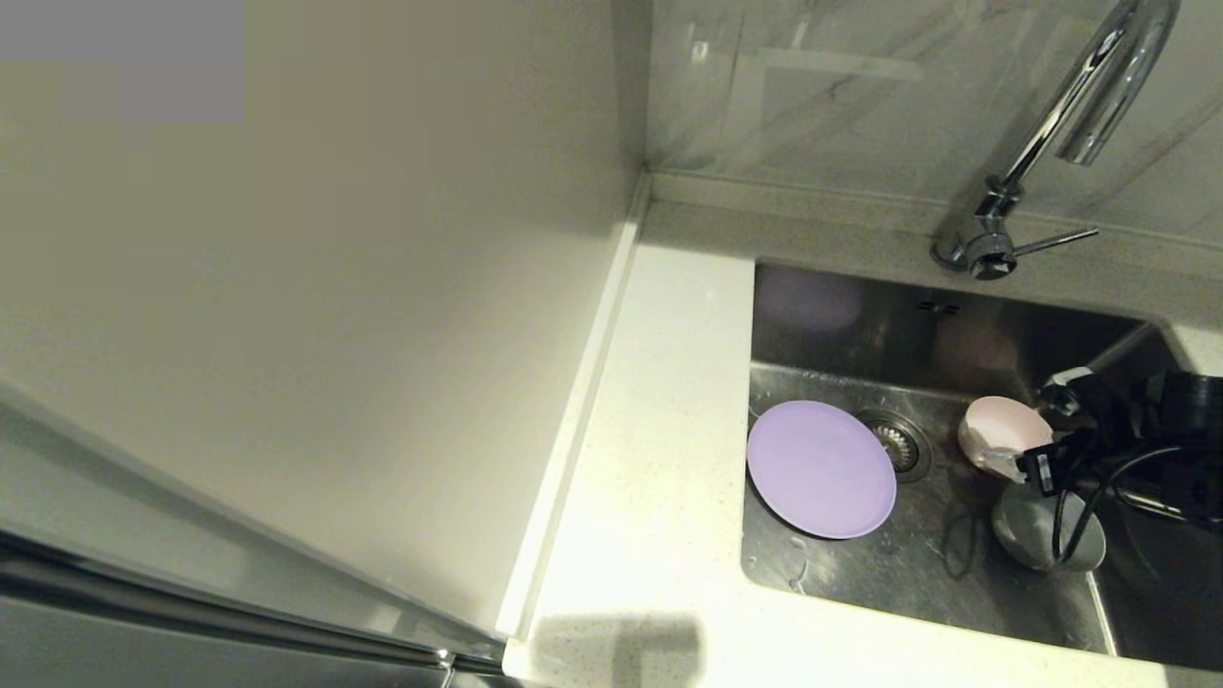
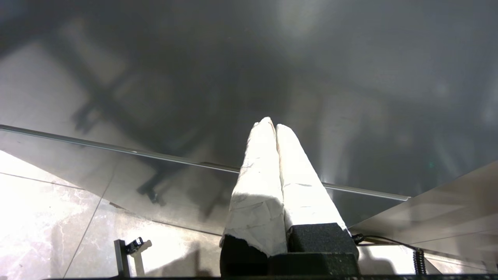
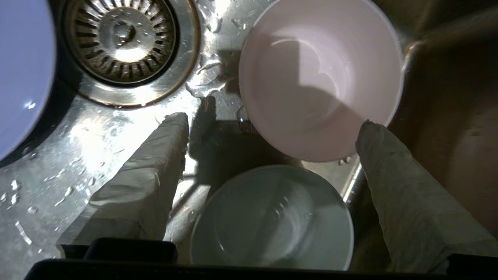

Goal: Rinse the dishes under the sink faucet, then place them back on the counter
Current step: Put a bowl back to the table from the sink

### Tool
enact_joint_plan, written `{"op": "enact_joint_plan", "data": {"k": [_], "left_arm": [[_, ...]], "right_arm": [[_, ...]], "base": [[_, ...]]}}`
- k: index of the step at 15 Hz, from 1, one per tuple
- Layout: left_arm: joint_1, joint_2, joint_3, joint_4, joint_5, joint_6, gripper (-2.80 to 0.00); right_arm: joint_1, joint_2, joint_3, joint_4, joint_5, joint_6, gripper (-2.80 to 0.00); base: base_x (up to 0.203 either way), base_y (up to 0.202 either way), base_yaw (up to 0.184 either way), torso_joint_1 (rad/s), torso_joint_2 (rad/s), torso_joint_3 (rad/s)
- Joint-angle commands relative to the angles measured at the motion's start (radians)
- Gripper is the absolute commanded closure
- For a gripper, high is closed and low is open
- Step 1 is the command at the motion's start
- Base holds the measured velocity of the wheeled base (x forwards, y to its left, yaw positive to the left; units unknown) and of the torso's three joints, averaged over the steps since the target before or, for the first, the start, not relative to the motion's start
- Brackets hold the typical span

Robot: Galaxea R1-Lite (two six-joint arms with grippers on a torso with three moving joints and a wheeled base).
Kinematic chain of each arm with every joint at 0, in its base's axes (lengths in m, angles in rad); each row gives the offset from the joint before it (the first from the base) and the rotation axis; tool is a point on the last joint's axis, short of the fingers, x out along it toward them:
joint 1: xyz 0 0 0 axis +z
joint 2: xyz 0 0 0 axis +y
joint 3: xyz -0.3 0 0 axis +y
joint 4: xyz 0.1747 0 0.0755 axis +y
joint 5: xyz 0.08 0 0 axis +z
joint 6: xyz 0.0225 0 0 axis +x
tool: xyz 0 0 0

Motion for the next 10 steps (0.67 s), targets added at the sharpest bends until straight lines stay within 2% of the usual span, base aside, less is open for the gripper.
{"op": "enact_joint_plan", "data": {"k": [1,4,6,8,10], "left_arm": [[0.000,0.000,0.003,0.000,0.000,-0.001,0.00],[0.000,0.000,0.003,0.000,0.000,0.000,0.00],[0.000,0.000,0.002,0.000,0.000,-0.001,0.00],[0.000,0.000,0.002,0.000,0.000,-0.001,0.00],[0.000,0.000,0.002,0.000,0.000,-0.001,0.00]], "right_arm": [[0.002,0.058,-0.033,-0.004,0.001,0.015,-2.80],[0.010,0.121,-0.107,-0.003,0.006,0.060,-2.80],[0.019,0.142,-0.117,-0.003,0.028,0.057,-2.80],[0.020,0.154,-0.125,-0.004,0.097,0.021,-2.80],[0.019,0.165,-0.120,-0.003,0.161,-0.064,-2.80]], "base": [[0.000,0.000,0.000,0.000,0.00,0.000],[0.000,0.000,0.000,0.000,0.00,0.000],[0.000,0.000,0.000,0.000,0.00,0.000],[0.000,0.000,0.000,0.000,0.00,0.000],[0.000,0.000,0.000,0.000,0.00,0.000]]}}
